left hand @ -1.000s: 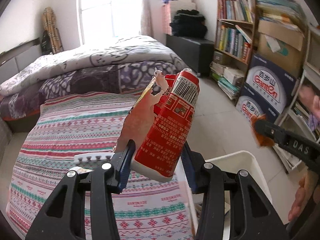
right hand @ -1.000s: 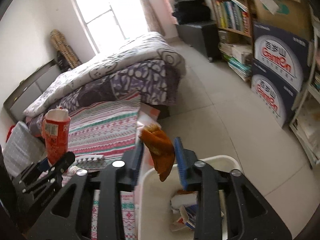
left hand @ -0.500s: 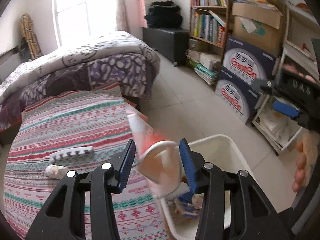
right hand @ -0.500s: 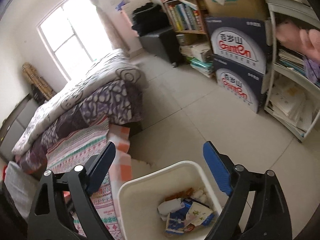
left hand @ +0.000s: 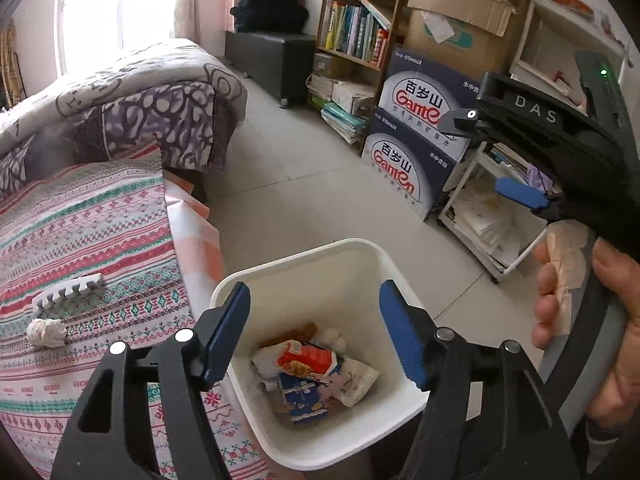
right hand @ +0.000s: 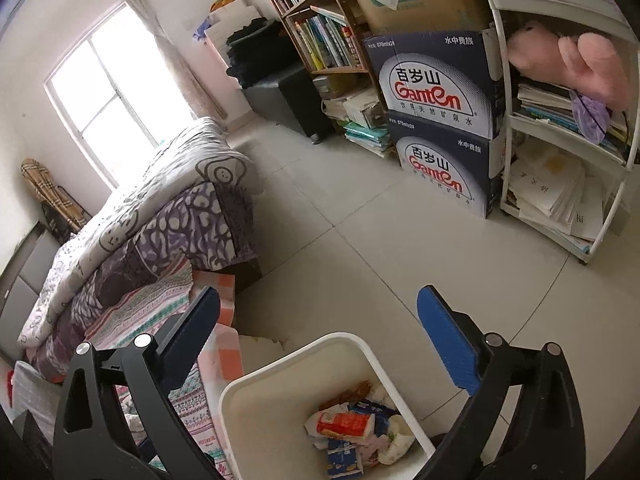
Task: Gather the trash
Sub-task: 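Open both tools over the white bin to drop the carton and peel, then move the left tool to the crumpled white wrapper on the bed and grasp it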
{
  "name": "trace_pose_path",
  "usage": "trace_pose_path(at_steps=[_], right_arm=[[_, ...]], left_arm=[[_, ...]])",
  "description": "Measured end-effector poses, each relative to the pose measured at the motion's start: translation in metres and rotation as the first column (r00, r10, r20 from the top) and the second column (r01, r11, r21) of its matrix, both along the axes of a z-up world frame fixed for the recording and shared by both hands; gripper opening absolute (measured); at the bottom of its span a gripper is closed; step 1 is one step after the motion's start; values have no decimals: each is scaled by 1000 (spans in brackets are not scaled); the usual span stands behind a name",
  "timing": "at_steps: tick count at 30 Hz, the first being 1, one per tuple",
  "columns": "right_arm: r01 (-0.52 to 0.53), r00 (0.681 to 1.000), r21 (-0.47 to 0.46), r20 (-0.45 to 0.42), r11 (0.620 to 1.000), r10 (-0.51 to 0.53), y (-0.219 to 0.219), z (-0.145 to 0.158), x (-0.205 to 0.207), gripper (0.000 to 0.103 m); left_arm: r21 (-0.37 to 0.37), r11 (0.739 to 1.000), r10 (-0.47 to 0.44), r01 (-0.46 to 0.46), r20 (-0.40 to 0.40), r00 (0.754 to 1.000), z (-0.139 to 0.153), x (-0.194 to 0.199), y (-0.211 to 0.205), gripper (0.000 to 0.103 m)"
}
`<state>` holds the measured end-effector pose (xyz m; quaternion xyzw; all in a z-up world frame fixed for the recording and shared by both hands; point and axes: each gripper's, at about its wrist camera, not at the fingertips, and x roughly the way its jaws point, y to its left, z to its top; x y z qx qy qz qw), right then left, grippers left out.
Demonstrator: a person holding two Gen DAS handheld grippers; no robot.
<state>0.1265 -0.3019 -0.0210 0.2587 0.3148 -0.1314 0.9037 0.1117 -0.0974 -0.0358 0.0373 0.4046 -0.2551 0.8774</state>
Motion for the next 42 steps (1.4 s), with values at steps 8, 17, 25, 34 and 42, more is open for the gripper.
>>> trace_pose_path(at_steps=[8,17,25,34,42], right_arm=[[-42,999,-2,-9,999,42,19,0,7,96],[-145,988,-4,-47,989,145,62,-7,25,96],[-227,970,-11,-93,974,225,90,-17,38,96],[-272,954,-36,-137,962,265,105,-24,45,96],[-369,920,-59,-166,927,356,137,-29,54,96]], left_arm=[[34,996,86,-86,-7,996,-2,8,25,72],[165,950,274,-264,-37,961,-18,33,75,80],[252,729,677,-636,-130,724,-57,75,183,81],[233,550,826,-802,-292,482,-102,109,256,81],[201,601,788,-774,-313,530,-111,115,268,55]])
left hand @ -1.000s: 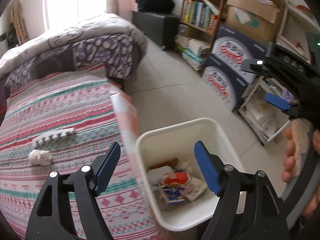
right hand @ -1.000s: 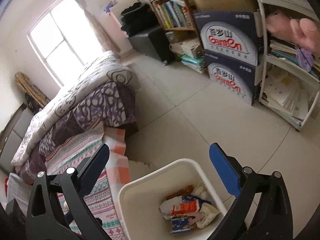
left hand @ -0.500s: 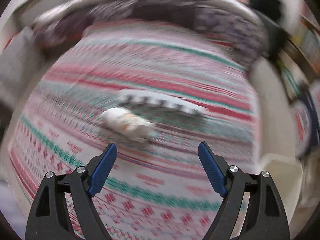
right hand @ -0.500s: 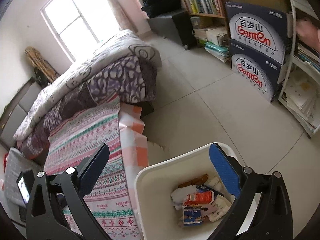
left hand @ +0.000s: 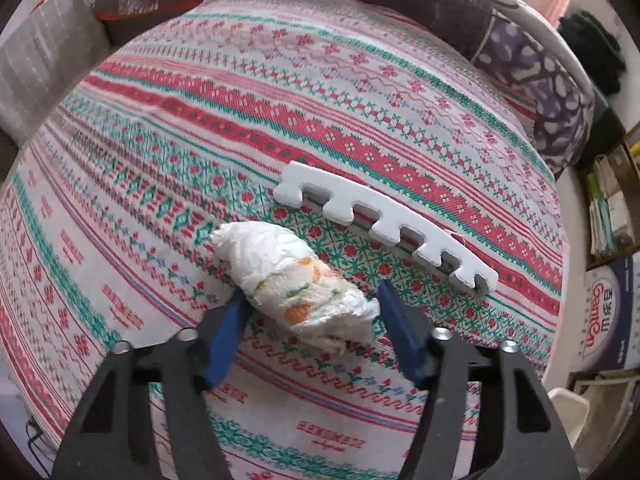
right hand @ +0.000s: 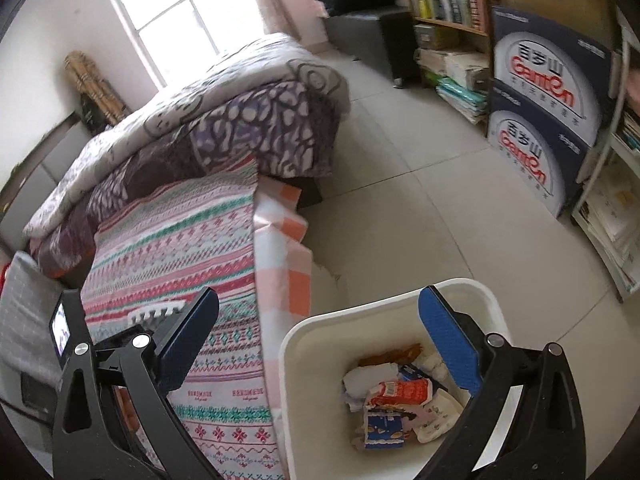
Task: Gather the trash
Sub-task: 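Move the left tool to the crumpled white wrapper on the bed and grasp it, then grasp the white foam strip with the right tool while the left tool holds the wrapper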
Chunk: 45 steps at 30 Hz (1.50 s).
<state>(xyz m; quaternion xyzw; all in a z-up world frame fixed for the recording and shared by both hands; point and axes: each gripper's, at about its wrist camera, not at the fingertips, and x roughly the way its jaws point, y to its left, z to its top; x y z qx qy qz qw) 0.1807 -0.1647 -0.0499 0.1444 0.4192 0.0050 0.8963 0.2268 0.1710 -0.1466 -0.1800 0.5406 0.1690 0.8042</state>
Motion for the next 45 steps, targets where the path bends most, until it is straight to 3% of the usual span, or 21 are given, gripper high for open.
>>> trace_pose_path(at_steps=[5,8,12,15,19,24,29,32,33,34,35,36,41,45], right_arm=[[-74,997,-3,-20,997,74,24,-7,4,96],[-141,990,-19,-30,990,141,43,-10,6,96],[-294,956,-91,-51,952,290,89,-18,17,96],[-476,879,-156,-64,865,472,138,-25,27,96],[-661,746,-227,-103,715,658,205,-40,46,96],[-763,640,-244,-162,598,751,255,-62,76,95],[-814,575,-256,-231,521,785,276,-88,94,88],[-826,562,-224,-252,517,788,279,-101,105,78],[-830,557,-208,-262,518,788,279,-105,109,60],[-824,565,-215,-242,525,789,278,-105,110,54],[-821,571,-195,-228,537,789,276,-104,113,37],[-810,587,-157,-217,566,780,272,-101,117,33],[-756,654,-141,-163,639,739,268,-94,113,29],[-711,703,-125,-80,692,707,272,-70,100,29]], left_arm=[[-44,998,-48,49,29,998,5,-14,16,46],[-28,998,-63,64,52,997,16,-29,31,45],[7,997,-83,83,111,990,46,-49,48,45],[52,993,-109,101,174,979,76,-60,56,45],[57,990,-138,129,228,964,106,-73,63,46],[135,976,-200,172,240,950,124,-86,66,46],[100,984,-171,150,249,953,128,-93,87,46],[112,985,-154,130,243,958,126,-92,97,46],[112,986,-150,126,242,959,125,-92,100,46],[109,987,-144,121,240,960,124,-91,102,46],[103,988,-137,115,237,962,122,-91,106,46],[96,989,-128,108,236,963,121,-91,110,46],[91,993,-94,75,230,969,118,-93,124,46],[125,991,-77,47,248,966,122,-99,128,46]])
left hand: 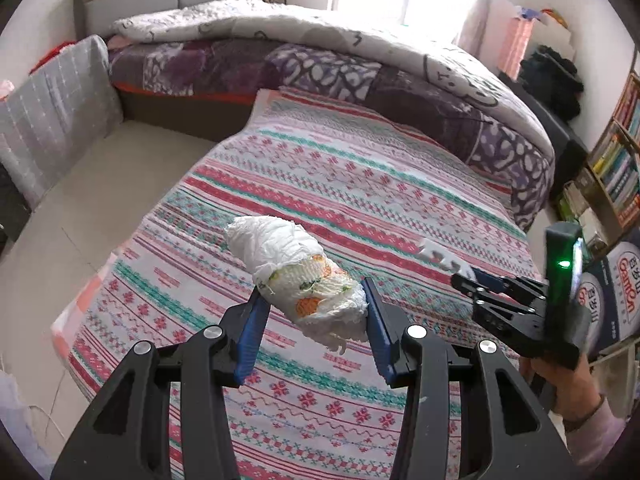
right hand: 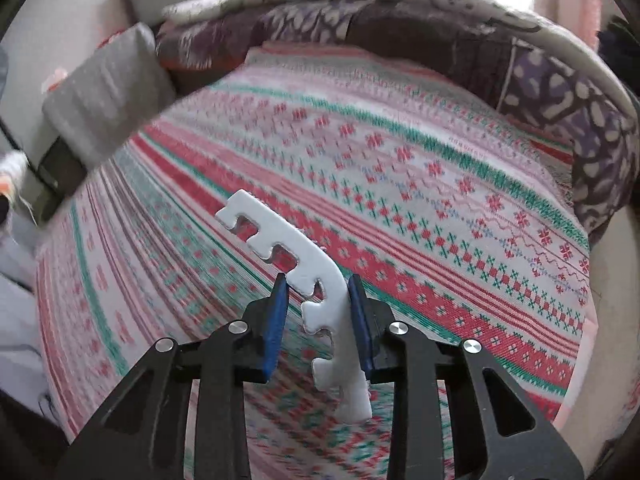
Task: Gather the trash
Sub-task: 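Grasp the white foam strip with the right tool while the left tool holds the wrapper, then carry the white wrapper and foam strip toward the white bin with both tools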
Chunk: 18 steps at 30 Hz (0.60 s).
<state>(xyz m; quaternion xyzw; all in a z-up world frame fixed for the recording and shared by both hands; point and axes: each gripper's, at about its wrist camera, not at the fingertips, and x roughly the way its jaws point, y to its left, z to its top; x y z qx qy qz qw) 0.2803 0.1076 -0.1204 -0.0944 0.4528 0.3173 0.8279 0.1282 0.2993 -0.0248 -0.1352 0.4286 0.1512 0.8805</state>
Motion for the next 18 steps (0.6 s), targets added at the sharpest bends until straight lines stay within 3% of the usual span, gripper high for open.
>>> trace_pose_path(at_steps=[5,11,18], right_arm=[[26,996,48,80,999,-29,14,34,-21,29],[55,984,92,163,994,-70,23,73,-53,31],[148,970,171,167,974,-176,4,101,-84,32]], left_arm=[[60,998,25,-28,45,999,11,-7,1,46],[70,996,52,-59,94,994,21,-13,6,46],[108,990,69,-87,158,985,32,-24,0,46]])
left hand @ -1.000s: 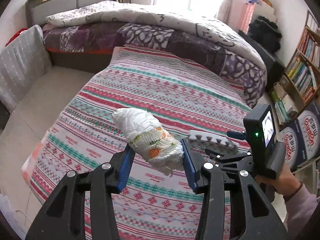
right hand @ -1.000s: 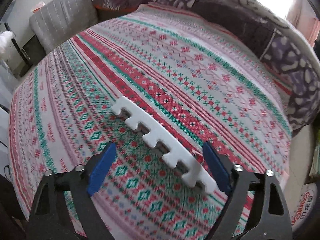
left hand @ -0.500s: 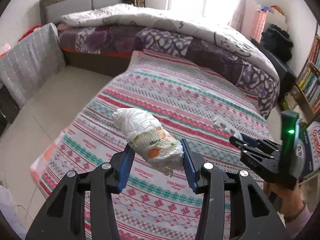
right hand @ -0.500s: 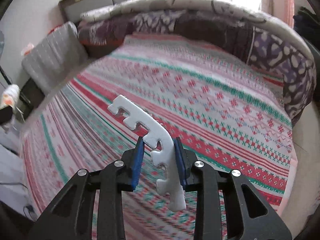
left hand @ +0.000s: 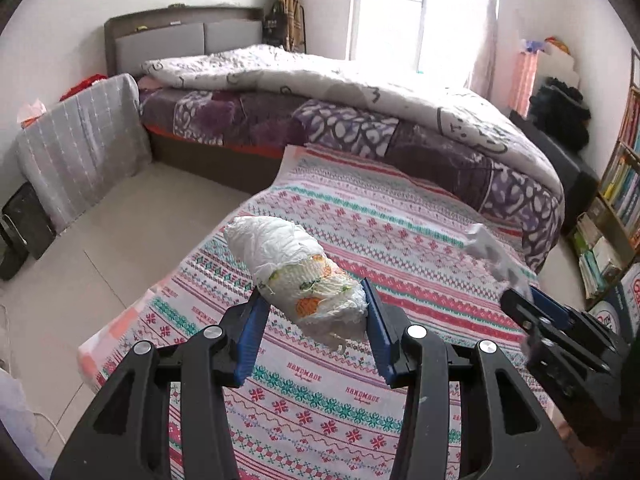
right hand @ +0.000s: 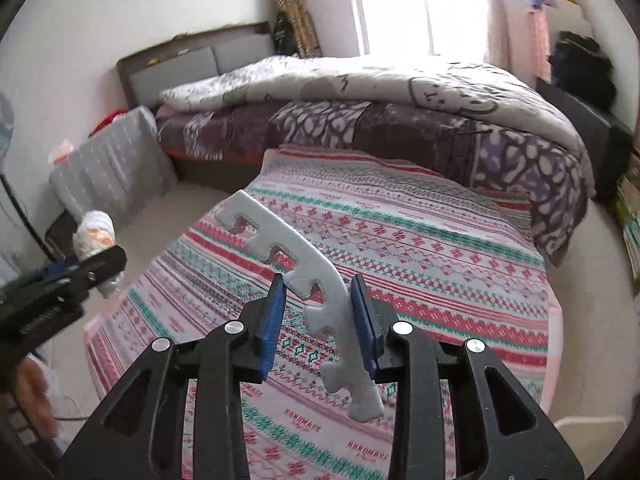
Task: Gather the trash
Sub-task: 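Carry the white wrapper and foam strip toward the white bin with both tools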
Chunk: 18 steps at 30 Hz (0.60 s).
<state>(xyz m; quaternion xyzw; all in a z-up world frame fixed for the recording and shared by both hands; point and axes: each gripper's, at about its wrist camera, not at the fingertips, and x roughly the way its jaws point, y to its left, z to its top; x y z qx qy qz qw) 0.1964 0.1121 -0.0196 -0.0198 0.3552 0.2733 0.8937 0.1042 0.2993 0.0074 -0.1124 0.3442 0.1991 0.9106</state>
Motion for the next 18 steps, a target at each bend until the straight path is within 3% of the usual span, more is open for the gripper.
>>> trace_pose_path(at_steps=[8,18], right_arm=[[75,996,43,47,996,-77,-33,21,-22,33],[171,985,110,-5,979,-172,-78,15,-27,36]], left_arm=[[28,1000,-6,4,57,998,9,-9,-10,46],[51,998,-41,38,46,998,5,-6,-26,46]])
